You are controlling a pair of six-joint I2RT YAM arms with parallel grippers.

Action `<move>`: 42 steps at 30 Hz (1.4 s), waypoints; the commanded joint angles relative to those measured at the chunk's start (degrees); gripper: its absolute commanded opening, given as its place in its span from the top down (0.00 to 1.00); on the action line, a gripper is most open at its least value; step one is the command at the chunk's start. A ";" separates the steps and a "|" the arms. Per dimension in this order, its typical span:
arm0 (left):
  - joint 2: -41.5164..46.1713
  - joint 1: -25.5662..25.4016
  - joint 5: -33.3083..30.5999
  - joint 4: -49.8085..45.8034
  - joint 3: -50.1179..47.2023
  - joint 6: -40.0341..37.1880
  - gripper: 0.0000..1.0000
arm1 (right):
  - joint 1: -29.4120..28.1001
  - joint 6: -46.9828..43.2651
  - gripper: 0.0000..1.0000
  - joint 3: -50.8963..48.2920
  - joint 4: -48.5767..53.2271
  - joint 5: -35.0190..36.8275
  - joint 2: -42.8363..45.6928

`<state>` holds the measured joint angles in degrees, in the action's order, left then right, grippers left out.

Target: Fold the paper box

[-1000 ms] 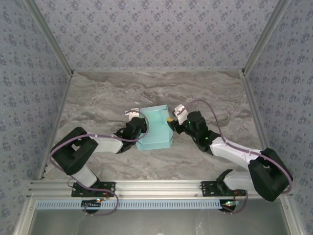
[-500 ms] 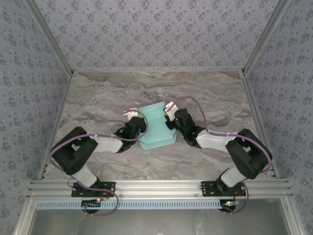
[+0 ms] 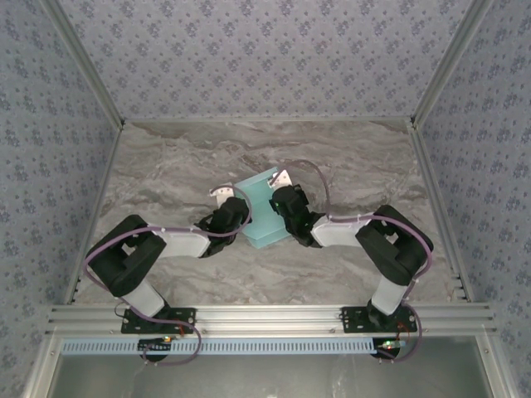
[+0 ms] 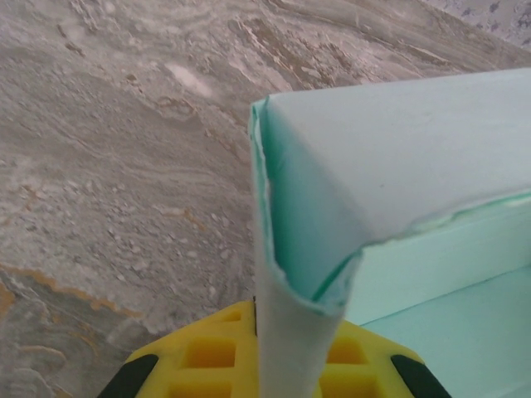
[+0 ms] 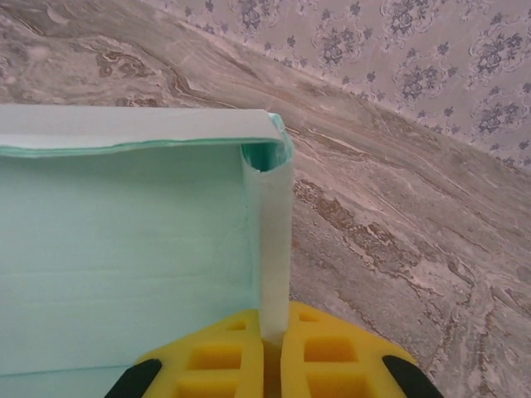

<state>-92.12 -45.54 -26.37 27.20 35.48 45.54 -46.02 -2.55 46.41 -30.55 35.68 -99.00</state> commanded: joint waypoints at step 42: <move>1.91 -4.61 -0.35 -10.16 6.96 7.82 1.00 | 7.67 -0.92 0.39 -7.29 27.57 -34.70 33.55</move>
<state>-92.36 -49.63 -26.22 17.96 41.01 53.15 -40.64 -2.20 40.84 -8.03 9.02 -70.98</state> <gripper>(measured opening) 0.088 0.611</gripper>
